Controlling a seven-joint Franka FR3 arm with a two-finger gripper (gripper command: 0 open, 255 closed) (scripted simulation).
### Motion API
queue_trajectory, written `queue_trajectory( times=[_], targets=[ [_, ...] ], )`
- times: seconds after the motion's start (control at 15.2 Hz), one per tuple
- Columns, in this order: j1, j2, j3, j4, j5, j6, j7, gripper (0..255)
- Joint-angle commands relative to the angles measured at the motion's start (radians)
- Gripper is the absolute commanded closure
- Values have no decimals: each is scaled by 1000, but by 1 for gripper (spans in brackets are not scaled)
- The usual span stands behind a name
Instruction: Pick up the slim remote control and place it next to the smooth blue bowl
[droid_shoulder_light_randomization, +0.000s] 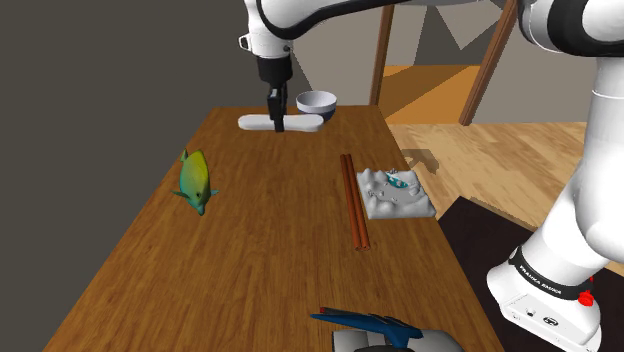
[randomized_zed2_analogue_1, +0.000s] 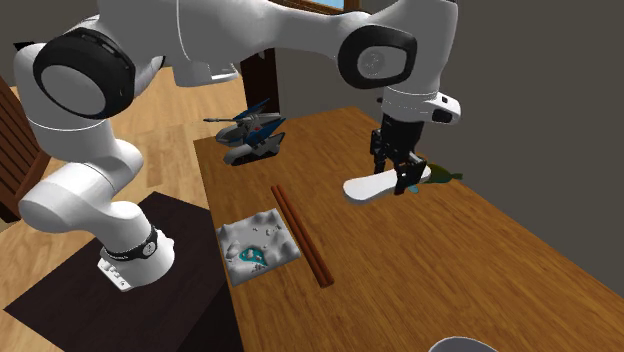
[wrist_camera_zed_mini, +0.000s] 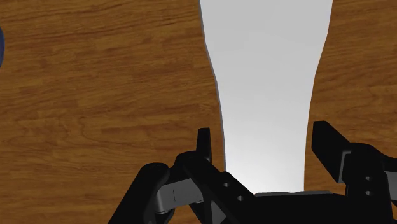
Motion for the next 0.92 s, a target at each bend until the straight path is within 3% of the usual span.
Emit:
queue_trajectory(
  times=[0.0, 0.46, 0.86],
  targets=[
    [-29, 17, -14, 27, 1, -8, -47, 255],
    [-115, 97, -57, 152, 3, -47, -184, 255],
    [-180, 222, -88, 354, -1, -120, -297, 255]
  ],
)
